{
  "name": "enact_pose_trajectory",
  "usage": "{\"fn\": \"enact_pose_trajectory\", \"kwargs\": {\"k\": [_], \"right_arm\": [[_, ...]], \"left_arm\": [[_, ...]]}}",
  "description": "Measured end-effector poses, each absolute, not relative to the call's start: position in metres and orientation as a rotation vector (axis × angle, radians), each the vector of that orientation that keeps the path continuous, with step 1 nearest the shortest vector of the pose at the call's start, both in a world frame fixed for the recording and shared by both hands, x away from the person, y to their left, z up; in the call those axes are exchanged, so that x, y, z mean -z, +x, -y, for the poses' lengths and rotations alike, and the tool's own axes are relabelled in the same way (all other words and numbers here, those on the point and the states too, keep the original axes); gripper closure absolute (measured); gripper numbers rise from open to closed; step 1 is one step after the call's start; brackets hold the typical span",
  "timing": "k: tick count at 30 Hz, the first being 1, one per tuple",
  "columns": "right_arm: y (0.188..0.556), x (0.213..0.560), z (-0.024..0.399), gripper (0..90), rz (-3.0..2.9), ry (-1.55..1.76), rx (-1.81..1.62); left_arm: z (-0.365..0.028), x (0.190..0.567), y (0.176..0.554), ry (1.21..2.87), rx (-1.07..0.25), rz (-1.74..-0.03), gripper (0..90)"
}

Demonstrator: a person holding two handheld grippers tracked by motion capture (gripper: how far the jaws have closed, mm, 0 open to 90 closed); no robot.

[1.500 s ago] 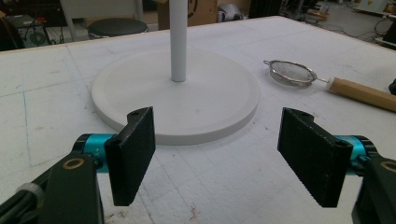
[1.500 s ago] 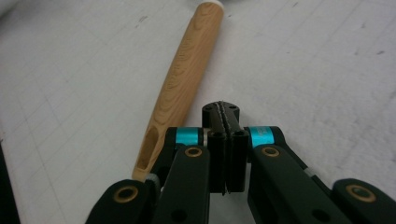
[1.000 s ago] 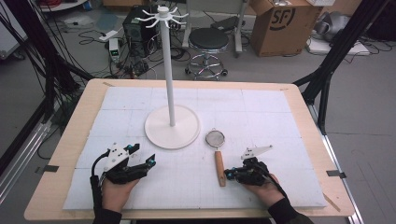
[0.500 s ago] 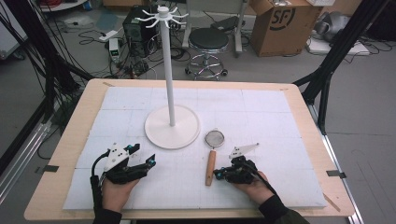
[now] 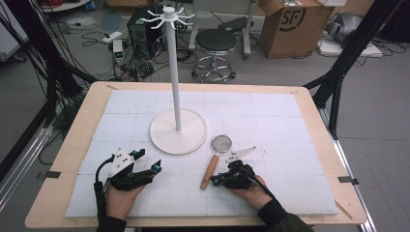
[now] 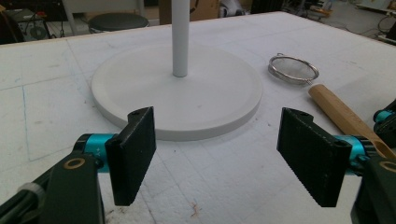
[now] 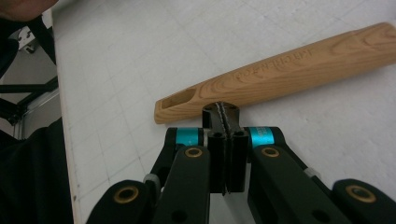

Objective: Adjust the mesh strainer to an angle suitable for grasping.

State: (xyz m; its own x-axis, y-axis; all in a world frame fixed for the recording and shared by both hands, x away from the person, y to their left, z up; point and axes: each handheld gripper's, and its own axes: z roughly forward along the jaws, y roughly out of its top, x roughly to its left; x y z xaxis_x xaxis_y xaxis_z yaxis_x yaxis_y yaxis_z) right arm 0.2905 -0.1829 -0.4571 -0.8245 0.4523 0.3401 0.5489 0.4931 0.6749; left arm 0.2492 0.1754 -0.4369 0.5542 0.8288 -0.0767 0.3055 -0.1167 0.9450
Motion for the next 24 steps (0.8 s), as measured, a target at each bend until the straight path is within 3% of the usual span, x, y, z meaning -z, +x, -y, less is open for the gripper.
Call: {"fn": "enact_pose_trajectory", "kwargs": {"k": [17,24], "right_arm": [[0.301,0.455,0.135,90.0,2.609,-0.836,1.202],[0.319,0.438,0.148,90.0,2.571,-0.881,1.294]], "left_arm": [[-0.177,0.438,0.251,1.672,-0.585,-0.975,28.7],[-0.179,0.438,0.252,1.662,-0.578,-0.979,28.8]]}}
